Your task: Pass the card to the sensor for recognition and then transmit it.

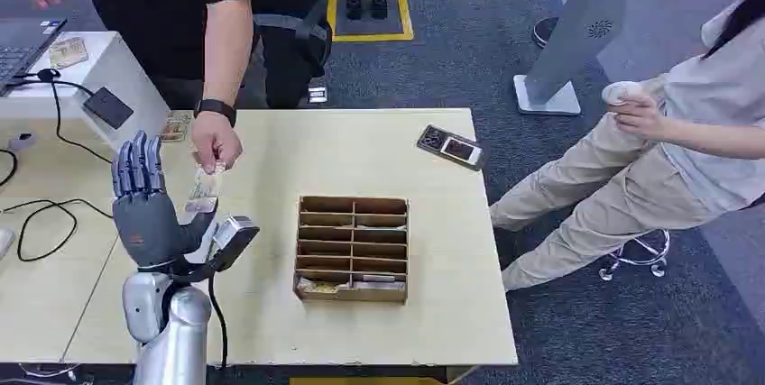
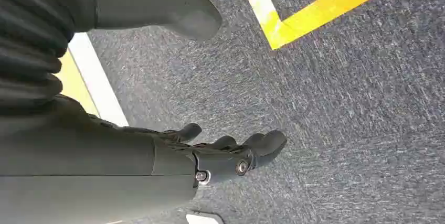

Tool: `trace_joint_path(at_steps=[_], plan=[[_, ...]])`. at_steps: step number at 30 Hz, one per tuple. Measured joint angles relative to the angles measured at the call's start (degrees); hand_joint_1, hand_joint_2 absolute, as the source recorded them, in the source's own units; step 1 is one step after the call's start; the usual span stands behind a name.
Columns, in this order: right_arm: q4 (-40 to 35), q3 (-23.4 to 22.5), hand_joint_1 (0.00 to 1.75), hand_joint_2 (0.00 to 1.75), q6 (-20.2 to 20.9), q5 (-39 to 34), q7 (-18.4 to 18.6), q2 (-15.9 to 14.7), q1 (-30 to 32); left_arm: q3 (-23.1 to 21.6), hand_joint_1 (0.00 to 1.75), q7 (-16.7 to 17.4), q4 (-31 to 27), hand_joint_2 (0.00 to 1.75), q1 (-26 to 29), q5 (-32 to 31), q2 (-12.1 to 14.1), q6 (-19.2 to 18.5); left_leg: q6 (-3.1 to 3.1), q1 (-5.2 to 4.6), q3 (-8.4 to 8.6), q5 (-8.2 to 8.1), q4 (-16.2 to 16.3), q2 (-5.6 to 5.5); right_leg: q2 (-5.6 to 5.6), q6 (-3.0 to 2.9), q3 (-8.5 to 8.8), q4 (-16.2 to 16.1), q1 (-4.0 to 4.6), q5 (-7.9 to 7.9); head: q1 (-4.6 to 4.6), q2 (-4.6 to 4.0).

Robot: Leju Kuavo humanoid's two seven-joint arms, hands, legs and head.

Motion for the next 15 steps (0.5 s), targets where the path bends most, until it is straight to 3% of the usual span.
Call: trace_joint_path(at_steps=[1,15], plan=[[0.0,0.0,0.00,1.75,0.0,0.0,0.0,0.0,0.0,0.0,1.75,-0.1,0.2,1.75,0.0,0.3,0.0,0.0,0.00,0.00,0.00,0.00,0.0,0.00,0.00,0.00,-0.01,0.0,0.00,0.00,-0.02,0.00],[0.3,0.0,0.00,1.75,-0.1,0.0,0.0,-0.2,0.0,0.0,1.75,-1.0,2.1,1.75,-0.3,1.2,-0.1,0.0,0.00,0.00,0.00,0.00,0.0,0.01,0.01,0.00,-0.01,0.0,0.00,0.00,-0.02,0.00]])
